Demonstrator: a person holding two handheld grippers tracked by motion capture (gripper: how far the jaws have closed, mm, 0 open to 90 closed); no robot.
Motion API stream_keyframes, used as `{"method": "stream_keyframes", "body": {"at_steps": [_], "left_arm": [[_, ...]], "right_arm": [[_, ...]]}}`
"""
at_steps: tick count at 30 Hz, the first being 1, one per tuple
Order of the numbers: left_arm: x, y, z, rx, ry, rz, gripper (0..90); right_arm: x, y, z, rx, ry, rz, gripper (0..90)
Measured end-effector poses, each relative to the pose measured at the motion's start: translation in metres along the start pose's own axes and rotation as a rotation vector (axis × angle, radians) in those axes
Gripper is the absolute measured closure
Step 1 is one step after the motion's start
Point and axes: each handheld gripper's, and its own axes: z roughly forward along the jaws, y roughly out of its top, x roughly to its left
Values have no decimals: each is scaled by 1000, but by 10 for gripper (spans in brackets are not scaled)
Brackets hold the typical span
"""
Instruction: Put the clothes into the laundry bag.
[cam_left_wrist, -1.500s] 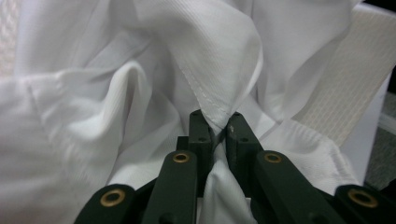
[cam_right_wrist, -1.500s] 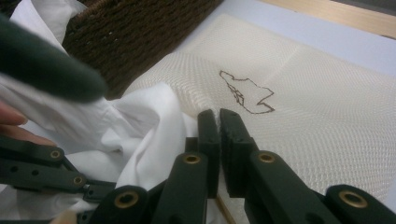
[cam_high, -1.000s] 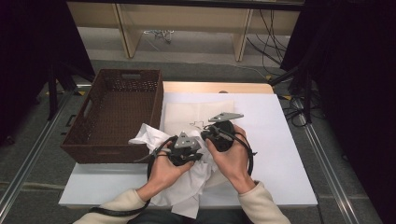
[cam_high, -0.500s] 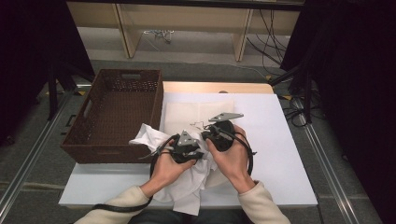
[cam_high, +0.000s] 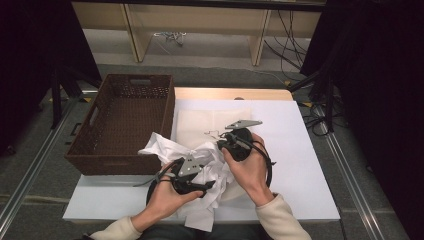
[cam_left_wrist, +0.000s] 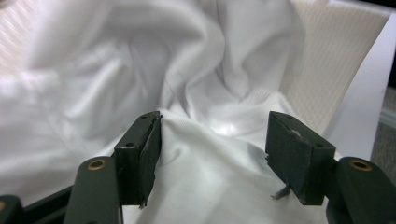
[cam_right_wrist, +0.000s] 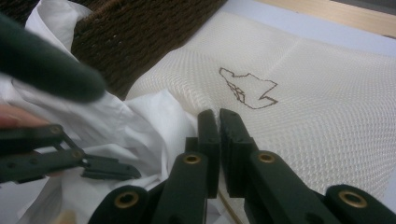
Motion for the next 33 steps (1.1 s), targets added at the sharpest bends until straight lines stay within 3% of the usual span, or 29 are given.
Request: {"method": "stream_keyframes", "body": {"at_steps": [4, 8, 10, 11, 12, 13, 15, 16, 17, 22, 25, 26, 28, 31, 33], "left_arm": [[1, -3, 11, 51, 32, 46, 442], [5, -3, 19, 95, 59, 63, 546], [9, -5, 27, 120, 65, 82, 633], [11, -6, 31, 120, 63, 41, 653], [11, -6, 31, 120, 63, 41, 686], [16, -6, 32, 118, 54, 1, 725], [18, -5, 33, 121, 50, -8, 777], [19, -4, 34, 118, 39, -17, 797], [18, -4, 33, 117, 40, -16, 817], [15, 6, 21, 29, -35, -107, 853], [7, 19, 10, -63, -78, -140, 855], [7, 24, 7, -78, -89, -123, 855], [7, 31, 4, -116, -77, -117, 855], [9, 36, 8, -127, -54, -148, 854], [14, 37, 12, -126, -46, -142, 853]], "right_arm": [[-1, 0, 0, 7, -1, -3, 886], [-2, -1, 2, -4, 2, -22, 887], [1, -1, 2, 11, 9, 11, 886], [1, -1, 2, 13, 10, 12, 886], [1, -1, 2, 13, 10, 12, 886], [0, -1, 2, 19, 6, 1, 886], [-2, -2, 4, 8, -1, -25, 886], [0, -2, 3, 21, 1, 3, 886], [0, -2, 3, 21, -1, 1, 886], [-1, -1, 4, 3, -16, 1, 887], [-1, -1, 3, 1, -15, 13, 887], [-1, -1, 3, -13, -15, 7, 887], [0, -1, 2, -15, -12, 0, 887], [2, 0, -1, -13, -19, -10, 888], [4, 0, -2, -21, -19, -4, 889]]}}
